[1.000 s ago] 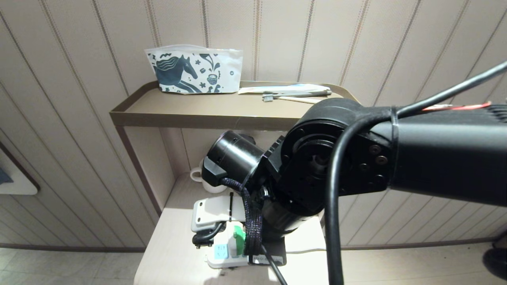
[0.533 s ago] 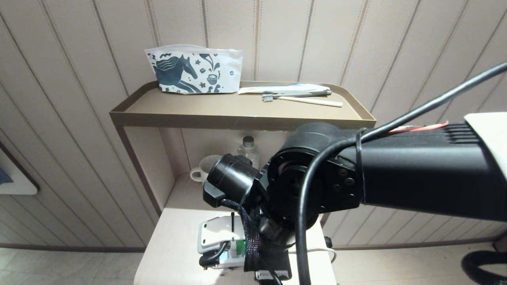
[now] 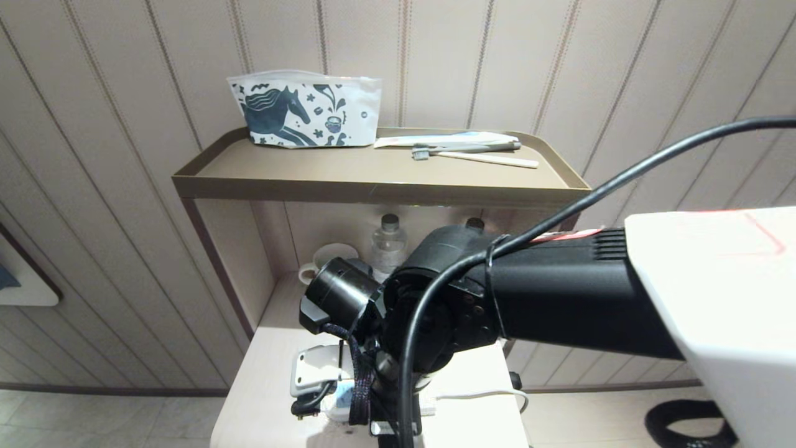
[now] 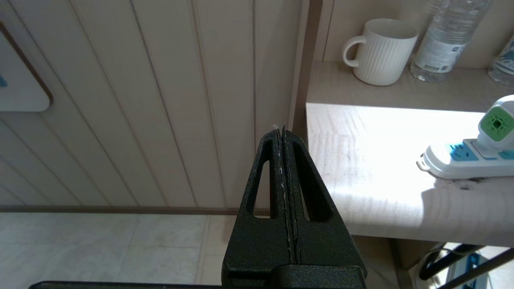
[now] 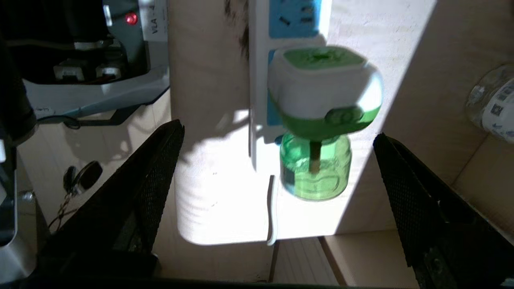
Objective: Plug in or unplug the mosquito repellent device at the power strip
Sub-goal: Hold the socket with your left hand and unplug it with your right hand
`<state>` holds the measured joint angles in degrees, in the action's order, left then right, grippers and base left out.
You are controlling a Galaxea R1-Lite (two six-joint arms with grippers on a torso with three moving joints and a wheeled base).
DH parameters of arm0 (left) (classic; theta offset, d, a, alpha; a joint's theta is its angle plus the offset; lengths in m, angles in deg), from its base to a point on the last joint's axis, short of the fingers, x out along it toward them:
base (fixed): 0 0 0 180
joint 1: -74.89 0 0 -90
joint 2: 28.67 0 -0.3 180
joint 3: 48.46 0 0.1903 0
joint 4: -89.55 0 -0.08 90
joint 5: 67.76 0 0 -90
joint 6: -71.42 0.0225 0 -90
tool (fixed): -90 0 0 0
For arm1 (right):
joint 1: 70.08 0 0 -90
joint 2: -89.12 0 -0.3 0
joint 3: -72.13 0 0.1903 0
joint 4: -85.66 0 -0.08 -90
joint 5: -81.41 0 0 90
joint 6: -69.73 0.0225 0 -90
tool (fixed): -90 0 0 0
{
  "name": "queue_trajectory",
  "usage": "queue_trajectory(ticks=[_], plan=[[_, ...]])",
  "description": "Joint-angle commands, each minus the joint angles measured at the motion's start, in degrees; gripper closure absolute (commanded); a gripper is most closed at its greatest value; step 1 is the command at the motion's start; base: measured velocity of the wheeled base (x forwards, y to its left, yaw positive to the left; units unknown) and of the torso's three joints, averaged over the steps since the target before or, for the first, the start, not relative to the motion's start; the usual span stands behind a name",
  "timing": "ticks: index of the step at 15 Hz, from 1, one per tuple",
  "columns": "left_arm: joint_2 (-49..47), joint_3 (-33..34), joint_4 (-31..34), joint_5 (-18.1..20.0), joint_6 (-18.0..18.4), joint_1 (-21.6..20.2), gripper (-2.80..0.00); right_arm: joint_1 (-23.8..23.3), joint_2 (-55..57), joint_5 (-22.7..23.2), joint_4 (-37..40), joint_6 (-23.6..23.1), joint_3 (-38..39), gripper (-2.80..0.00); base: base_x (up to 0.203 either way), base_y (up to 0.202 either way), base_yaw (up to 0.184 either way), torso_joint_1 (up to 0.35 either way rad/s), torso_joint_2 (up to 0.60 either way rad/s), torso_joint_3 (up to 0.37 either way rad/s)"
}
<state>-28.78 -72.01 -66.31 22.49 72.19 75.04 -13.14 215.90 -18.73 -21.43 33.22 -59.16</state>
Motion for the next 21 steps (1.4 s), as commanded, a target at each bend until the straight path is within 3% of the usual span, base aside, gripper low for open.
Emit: queue_trajectory(ticks=[1,21], plan=[[0.0,0.0,0.0,0.0,0.0,0.0,0.00,-0.2,2.1,-0.1,-1.4,-0.3,-0.9,-2.80,0.000,0.000,0.000,0.000,0.00,0.000],[0.0,0.0,0.0,0.0,0.0,0.0,0.00,-3.5,8.0,0.2,-5.2,-2.5,-4.0,-2.80,0.000,0.000,0.000,0.000,0.00,0.000]])
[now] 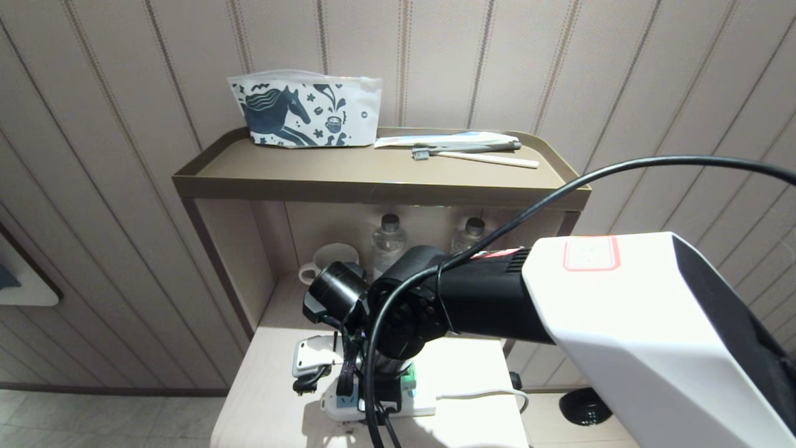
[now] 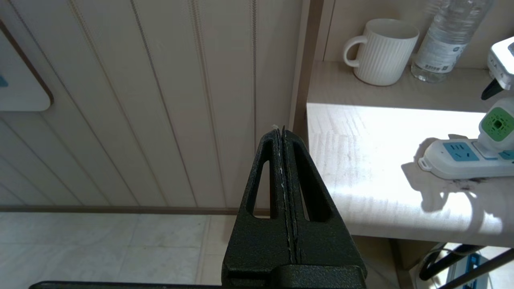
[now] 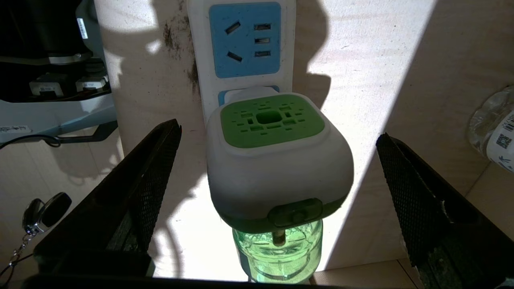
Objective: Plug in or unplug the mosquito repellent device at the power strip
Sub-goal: Hold the socket with your left hand and unplug it with your right hand
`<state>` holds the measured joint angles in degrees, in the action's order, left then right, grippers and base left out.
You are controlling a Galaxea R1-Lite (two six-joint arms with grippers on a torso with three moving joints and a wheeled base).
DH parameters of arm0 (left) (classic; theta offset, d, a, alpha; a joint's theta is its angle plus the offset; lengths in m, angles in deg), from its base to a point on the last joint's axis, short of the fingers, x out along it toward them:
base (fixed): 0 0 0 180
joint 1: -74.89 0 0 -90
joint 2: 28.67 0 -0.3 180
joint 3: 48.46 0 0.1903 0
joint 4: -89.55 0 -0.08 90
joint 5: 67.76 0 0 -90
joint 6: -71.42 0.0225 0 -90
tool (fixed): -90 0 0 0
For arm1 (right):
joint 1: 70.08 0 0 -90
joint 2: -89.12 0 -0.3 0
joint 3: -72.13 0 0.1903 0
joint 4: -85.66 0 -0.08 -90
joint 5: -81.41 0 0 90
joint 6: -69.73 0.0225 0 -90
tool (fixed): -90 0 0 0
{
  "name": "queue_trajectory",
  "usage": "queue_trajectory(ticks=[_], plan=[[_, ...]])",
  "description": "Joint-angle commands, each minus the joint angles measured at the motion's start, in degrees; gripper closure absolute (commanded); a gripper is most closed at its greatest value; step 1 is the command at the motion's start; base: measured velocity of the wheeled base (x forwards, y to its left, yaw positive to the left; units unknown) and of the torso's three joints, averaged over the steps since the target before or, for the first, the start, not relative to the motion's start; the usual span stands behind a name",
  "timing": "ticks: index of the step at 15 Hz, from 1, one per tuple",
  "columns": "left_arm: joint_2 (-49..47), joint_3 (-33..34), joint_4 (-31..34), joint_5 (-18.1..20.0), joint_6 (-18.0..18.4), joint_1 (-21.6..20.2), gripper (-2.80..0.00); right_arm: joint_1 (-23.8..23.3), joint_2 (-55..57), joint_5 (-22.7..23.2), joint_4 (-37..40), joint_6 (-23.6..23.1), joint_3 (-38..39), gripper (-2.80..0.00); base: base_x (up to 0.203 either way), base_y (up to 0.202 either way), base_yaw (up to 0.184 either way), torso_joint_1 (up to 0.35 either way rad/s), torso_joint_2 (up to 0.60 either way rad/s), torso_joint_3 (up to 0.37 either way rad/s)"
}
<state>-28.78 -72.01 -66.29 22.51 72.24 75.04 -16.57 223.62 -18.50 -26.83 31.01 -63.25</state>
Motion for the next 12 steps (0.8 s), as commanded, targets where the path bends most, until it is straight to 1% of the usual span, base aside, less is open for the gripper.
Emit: queue_trajectory(ticks=[1,5,6,12], plan=[[0.0,0.0,0.0,0.0,0.0,0.0,0.00,-0.1,0.3,-0.1,0.2,-0.3,0.0,-2.80,0.000,0.000,0.000,0.000,0.00,0.000],[0.0,0.0,0.0,0.0,0.0,-0.1,0.00,-0.5,0.8,0.0,-1.0,-1.1,0.0,-2.80,0.000,0.000,0.000,0.000,0.00,0.000],[0.0,0.0,0.0,0.0,0.0,0.0,0.00,-0.6,0.9,0.0,-1.5,-1.7,0.0,0.00,0.000,0.000,0.000,0.000,0.00,0.000],[0.0,0.0,0.0,0.0,0.0,0.0,0.00,-1.1,1.2,0.3,-2.2,-2.1,0.0,0.00,0.000,0.000,0.000,0.000,0.00,0.000]])
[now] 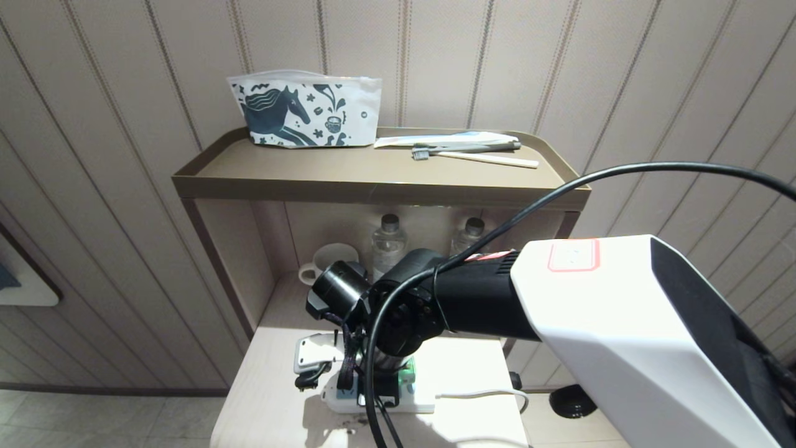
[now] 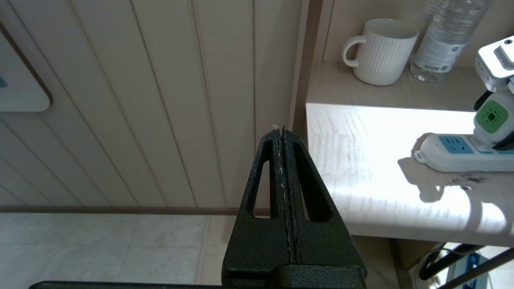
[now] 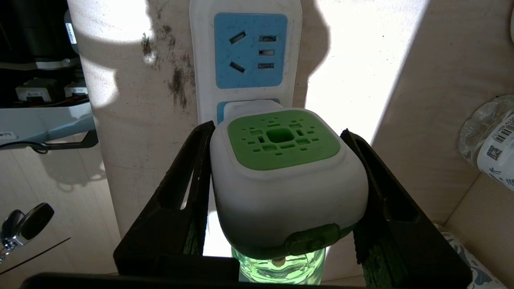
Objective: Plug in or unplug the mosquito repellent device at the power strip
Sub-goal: Hold the socket with your left hand and unplug it with your right hand
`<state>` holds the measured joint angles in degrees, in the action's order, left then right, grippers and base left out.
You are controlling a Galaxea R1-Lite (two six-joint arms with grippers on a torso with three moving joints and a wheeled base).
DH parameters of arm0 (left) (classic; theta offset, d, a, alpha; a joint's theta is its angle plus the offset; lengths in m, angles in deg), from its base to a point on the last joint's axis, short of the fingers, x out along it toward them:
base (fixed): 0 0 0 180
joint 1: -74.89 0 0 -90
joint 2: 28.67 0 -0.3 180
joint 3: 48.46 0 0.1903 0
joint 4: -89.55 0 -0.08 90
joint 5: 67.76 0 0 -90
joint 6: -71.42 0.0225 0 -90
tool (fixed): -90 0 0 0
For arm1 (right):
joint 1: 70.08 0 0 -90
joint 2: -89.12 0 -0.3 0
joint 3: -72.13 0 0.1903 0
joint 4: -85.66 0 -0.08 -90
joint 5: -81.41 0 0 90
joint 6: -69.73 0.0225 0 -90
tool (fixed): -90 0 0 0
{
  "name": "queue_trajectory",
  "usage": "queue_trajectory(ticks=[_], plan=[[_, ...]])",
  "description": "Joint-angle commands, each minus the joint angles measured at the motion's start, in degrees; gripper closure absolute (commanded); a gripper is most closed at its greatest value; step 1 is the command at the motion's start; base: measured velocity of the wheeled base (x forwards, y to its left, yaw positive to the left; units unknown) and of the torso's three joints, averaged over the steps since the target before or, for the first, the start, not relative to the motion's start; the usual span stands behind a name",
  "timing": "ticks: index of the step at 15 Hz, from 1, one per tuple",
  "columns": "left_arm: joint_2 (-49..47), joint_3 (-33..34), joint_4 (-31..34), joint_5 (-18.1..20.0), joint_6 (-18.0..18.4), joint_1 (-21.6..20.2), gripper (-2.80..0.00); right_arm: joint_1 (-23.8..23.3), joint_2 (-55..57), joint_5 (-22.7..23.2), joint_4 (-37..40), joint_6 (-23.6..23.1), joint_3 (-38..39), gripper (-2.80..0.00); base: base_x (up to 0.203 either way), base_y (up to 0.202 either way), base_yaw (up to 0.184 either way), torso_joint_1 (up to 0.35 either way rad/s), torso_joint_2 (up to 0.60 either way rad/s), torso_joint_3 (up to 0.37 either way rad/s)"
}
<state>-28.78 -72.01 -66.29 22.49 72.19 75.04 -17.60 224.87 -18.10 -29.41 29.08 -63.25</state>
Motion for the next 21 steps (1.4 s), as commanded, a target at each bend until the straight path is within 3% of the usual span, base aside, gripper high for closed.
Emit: queue_trajectory(ticks=[1,9,12,14,17,19,21], plan=[[0.0,0.0,0.0,0.0,0.0,0.0,0.00,0.0,-0.1,-0.1,0.5,0.0,0.1,0.00,0.000,0.000,0.000,0.000,0.00,0.000],[0.0,-0.1,0.2,-0.1,0.6,0.0,0.00,0.1,-1.1,0.3,0.3,0.6,0.2,0.00,0.000,0.000,0.000,0.000,0.00,0.000],[-4.0,-6.6,3.3,0.9,0.4,0.0,0.00,0.3,-1.3,0.3,0.0,0.7,0.0,0.00,0.000,0.000,0.000,0.000,0.00,0.000],[-13.7,-14.3,5.2,3.6,-1.4,0.0,0.00,0.4,-1.8,0.3,-0.4,0.8,0.1,0.00,0.000,0.000,0.000,0.000,0.00,0.000],[-29.8,-20.7,4.4,10.1,-4.5,0.1,0.00,0.6,-2.7,0.3,-0.4,1.3,0.1,0.00,0.000,0.000,0.000,0.000,0.00,0.000],[-46.6,-21.5,0.0,14.8,-6.0,0.1,0.00,1.5,-2.3,0.3,-0.7,1.3,0.1,0.00,0.000,0.000,0.000,0.000,0.00,0.000],[-63.3,-20.8,-8.5,18.7,-7.0,0.0,0.00,3.0,-1.6,0.4,-1.2,1.4,0.1,0.00,0.000,0.000,0.000,0.000,0.00,0.000]])
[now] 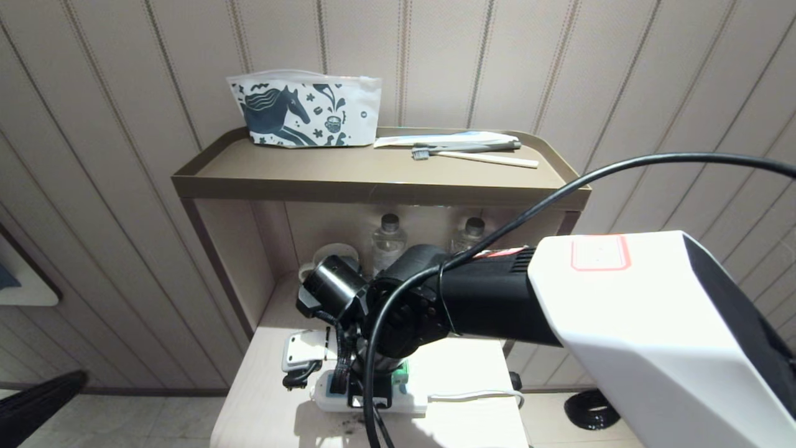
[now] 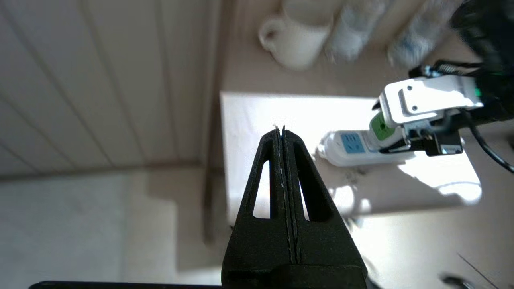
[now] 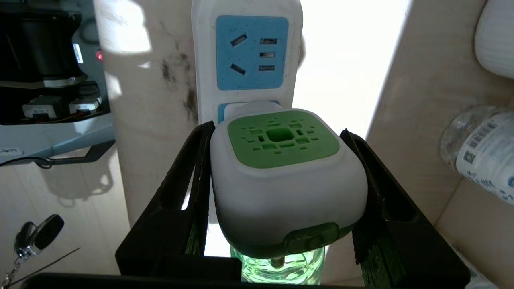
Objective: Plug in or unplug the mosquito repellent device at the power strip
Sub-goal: Hold the socket with your left hand and unplug it with your right hand
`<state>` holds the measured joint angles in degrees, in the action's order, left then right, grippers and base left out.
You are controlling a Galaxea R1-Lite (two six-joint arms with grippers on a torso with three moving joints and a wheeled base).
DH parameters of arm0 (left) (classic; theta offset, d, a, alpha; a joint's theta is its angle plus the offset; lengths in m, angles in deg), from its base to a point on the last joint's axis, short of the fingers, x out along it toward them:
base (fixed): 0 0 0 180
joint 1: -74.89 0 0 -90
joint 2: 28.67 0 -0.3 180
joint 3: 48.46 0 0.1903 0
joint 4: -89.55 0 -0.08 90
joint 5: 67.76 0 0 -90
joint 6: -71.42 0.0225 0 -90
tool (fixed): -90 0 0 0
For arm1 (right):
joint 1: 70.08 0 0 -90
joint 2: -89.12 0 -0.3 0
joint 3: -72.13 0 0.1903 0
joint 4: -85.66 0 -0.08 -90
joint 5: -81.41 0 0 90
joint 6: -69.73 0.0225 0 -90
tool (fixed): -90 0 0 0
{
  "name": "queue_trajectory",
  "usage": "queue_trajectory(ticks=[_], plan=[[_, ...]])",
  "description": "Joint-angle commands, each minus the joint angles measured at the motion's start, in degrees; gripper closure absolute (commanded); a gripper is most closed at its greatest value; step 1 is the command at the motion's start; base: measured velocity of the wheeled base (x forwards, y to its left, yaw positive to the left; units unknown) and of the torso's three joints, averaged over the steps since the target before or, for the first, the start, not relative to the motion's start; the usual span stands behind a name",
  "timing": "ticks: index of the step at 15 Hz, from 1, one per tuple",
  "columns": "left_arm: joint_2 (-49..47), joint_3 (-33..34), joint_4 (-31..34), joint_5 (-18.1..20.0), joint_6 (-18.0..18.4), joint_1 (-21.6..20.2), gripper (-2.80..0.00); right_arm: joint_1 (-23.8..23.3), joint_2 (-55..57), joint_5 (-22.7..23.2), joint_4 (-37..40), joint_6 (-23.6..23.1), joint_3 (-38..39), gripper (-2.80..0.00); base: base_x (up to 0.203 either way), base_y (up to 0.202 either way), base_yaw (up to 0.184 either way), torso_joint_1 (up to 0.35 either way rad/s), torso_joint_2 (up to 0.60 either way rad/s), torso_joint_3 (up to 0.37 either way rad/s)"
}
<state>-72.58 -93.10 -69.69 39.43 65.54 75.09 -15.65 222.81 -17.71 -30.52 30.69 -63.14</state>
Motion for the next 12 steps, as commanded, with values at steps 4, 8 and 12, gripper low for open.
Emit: queue_trajectory(ticks=[4,8,12], plan=[[-48.6,6.4,-34.3,7.9,-1.3,0.1,0.00,2.3,1.0,0.2,-2.0,0.0,-0.1,0.00,0.000,0.000,0.000,0.000,0.00,0.000],[-71.2,14.7,-65.9,11.5,0.6,4.5,0.00,2.2,1.0,0.2,-2.0,0.5,-0.1,0.00,0.000,0.000,0.000,0.000,0.00,0.000],[-79.1,20.2,-87.2,9.9,-0.5,11.0,0.00,1.7,0.9,0.2,-2.0,0.9,-0.1,0.00,0.000,0.000,0.000,0.000,0.00,0.000]])
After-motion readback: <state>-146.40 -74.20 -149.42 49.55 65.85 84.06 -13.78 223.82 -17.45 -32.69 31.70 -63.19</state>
